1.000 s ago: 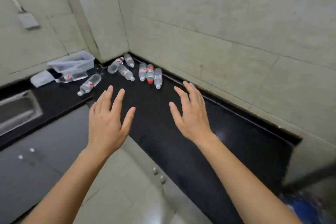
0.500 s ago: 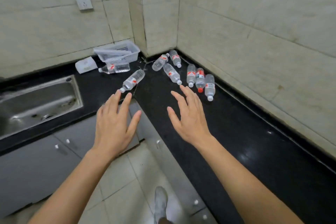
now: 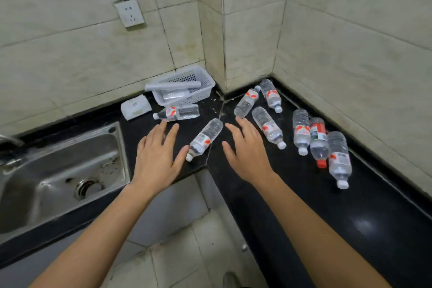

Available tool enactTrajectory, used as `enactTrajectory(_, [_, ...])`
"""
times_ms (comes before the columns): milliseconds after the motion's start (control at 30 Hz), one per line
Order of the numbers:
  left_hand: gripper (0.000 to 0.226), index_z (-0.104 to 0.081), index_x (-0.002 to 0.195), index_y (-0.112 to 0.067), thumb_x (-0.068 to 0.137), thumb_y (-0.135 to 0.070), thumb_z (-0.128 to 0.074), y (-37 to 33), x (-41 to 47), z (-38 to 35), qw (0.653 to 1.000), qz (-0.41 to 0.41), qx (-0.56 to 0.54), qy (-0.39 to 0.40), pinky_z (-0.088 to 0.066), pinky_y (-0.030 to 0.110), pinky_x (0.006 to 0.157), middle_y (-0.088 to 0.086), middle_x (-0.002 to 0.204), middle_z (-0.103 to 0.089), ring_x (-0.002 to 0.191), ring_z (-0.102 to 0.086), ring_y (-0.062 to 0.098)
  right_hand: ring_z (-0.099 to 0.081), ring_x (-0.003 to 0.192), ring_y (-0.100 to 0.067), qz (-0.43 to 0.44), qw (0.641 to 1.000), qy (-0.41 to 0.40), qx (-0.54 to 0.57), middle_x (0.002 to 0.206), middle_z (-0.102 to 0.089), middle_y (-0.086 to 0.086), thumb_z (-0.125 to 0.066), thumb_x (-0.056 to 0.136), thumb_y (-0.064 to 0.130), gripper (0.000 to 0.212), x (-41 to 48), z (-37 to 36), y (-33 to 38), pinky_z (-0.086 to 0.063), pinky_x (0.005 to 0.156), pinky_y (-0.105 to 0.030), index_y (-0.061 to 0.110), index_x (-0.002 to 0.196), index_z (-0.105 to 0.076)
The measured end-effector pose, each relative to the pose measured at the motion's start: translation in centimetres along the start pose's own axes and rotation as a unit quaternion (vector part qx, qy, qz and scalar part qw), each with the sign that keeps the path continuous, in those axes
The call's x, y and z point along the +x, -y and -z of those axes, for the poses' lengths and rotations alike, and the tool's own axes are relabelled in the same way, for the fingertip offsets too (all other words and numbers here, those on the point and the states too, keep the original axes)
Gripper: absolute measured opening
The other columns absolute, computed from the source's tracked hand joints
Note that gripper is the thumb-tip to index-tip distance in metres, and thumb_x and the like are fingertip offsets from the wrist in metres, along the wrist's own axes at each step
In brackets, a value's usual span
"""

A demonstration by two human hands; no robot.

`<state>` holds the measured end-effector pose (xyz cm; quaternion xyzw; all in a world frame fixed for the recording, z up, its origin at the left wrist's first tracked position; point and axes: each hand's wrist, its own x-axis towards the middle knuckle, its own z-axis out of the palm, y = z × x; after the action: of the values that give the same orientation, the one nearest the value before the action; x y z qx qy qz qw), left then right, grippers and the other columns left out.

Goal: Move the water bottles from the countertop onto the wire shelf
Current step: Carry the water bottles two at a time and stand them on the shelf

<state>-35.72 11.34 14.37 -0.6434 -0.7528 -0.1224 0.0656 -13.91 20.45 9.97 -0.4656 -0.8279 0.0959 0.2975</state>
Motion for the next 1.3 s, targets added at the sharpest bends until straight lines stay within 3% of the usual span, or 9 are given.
enactTrajectory(200, [0.064, -0.044, 0.150, -0.015, 0.095, -0.047, -0.057, 5.9, 5.9, -5.2, 0.995, 0.044, -0.013, 0.083, -0.036, 0.054, 0.111, 0.017, 0.159, -0.034, 0.144, -0.037, 0.036, -0.042, 0.141, -0.039, 0.025, 0.993, 0.112, -0.030, 0.150, -0.045, -0.021, -0.069, 0.090, 0.021, 0.056, 6.1, -6.2, -0.8, -0.039, 0.114, -0.052, 0.008, 0.141, -0.052])
enactTrajectory(333, [0.069, -0.035, 0.154, -0.018, 0.096, -0.048, -0.056, 9.6, 11.0, -9.2, 0.984, 0.067, -0.045, 0.159, -0.031, 0.052, 0.115, 0.013, 0.164, -0.025, 0.150, -0.024, 0.031, -0.030, 0.150, -0.033, 0.017, 0.983, 0.177, -0.046, 0.158, -0.036, -0.016, -0.064, 0.094, 0.022, 0.058, 10.0, -10.4, -1.8, -0.029, 0.121, -0.048, 0.011, 0.148, -0.045])
enactTrajectory(500, [0.069, -0.035, 0.154, -0.017, 0.095, -0.048, -0.056, 14.3, 18.7, -14.7, 0.969, 0.056, -0.056, 0.235, -0.032, 0.054, 0.114, 0.013, 0.162, -0.028, 0.150, -0.024, 0.031, -0.025, 0.152, -0.032, -0.030, 0.966, 0.246, -0.070, 0.160, -0.033, -0.014, -0.060, 0.095, 0.023, 0.059, 14.8, -15.5, -2.2, -0.025, 0.122, -0.052, 0.015, 0.151, -0.041])
enactTrajectory(633, [0.070, -0.037, 0.150, -0.014, 0.092, -0.044, -0.063, 18.1, 24.7, -19.5, 0.957, 0.062, -0.045, 0.278, -0.038, 0.058, 0.110, 0.016, 0.159, -0.032, 0.146, -0.030, 0.036, 0.000, 0.156, -0.031, -0.010, 0.906, 0.411, -0.102, 0.169, -0.009, -0.010, -0.067, 0.088, 0.015, 0.084, 17.4, -19.1, -2.0, -0.004, 0.126, -0.051, 0.023, 0.159, -0.023])
enactTrajectory(733, [0.087, -0.020, 0.157, -0.015, 0.090, -0.044, -0.066, 20.5, 27.6, -23.2, 0.944, 0.037, -0.002, 0.327, -0.028, 0.061, 0.116, 0.017, 0.164, -0.018, 0.152, -0.015, 0.037, 0.014, 0.155, -0.033, 0.013, 0.847, 0.516, -0.128, 0.170, 0.003, -0.008, -0.072, 0.085, 0.011, 0.097, 17.1, -21.6, -2.3, 0.006, 0.125, -0.055, 0.026, 0.162, -0.015])
enactTrajectory(867, [0.100, -0.002, 0.161, -0.021, 0.088, -0.036, -0.070, 21.9, 28.6, -26.7, 0.936, 0.003, -0.005, 0.351, -0.019, 0.065, 0.118, 0.023, 0.162, -0.010, 0.152, -0.006, 0.041, 0.012, 0.156, -0.031, 0.028, 0.843, 0.508, -0.176, 0.171, -0.001, -0.005, -0.066, 0.093, 0.014, 0.083, 16.4, -24.3, -2.8, 0.012, 0.122, -0.050, 0.031, 0.160, -0.019])
enactTrajectory(1033, [0.103, -0.011, 0.160, -0.022, 0.082, -0.039, -0.075, 22.8, 28.6, -28.3, 0.945, -0.015, 0.028, 0.325, -0.013, 0.069, 0.115, 0.030, 0.152, -0.023, 0.145, -0.020, 0.047, 0.005, 0.156, -0.035, 0.022, 0.819, 0.527, -0.227, 0.170, -0.009, -0.006, -0.060, 0.097, 0.024, 0.076, 19.4, -26.7, -1.8, 0.005, 0.123, -0.055, 0.032, 0.159, -0.018])
enactTrajectory(1133, [0.090, -0.016, 0.159, -0.022, 0.089, -0.041, -0.068, 23.2, 29.9, -28.7, 0.943, -0.004, 0.017, 0.333, -0.028, 0.068, 0.110, 0.031, 0.145, -0.031, 0.132, -0.036, 0.051, -0.001, 0.155, -0.035, 0.008, 0.822, 0.519, -0.235, 0.168, -0.017, -0.005, -0.059, 0.097, 0.026, 0.074, 20.9, -26.4, -2.1, 0.002, 0.123, -0.054, 0.032, 0.159, -0.019])
enactTrajectory(1300, [0.087, -0.001, 0.159, -0.032, 0.096, -0.034, -0.061, 22.0, 30.1, -28.6, 0.931, 0.043, -0.049, 0.360, -0.038, 0.061, 0.105, 0.026, 0.150, -0.023, 0.131, -0.039, 0.047, -0.030, 0.142, -0.036, -0.078, 0.866, 0.443, -0.219, 0.150, -0.042, -0.002, -0.064, 0.092, 0.032, 0.064, 19.3, -25.6, -3.5, -0.020, 0.114, -0.053, 0.034, 0.149, -0.035])
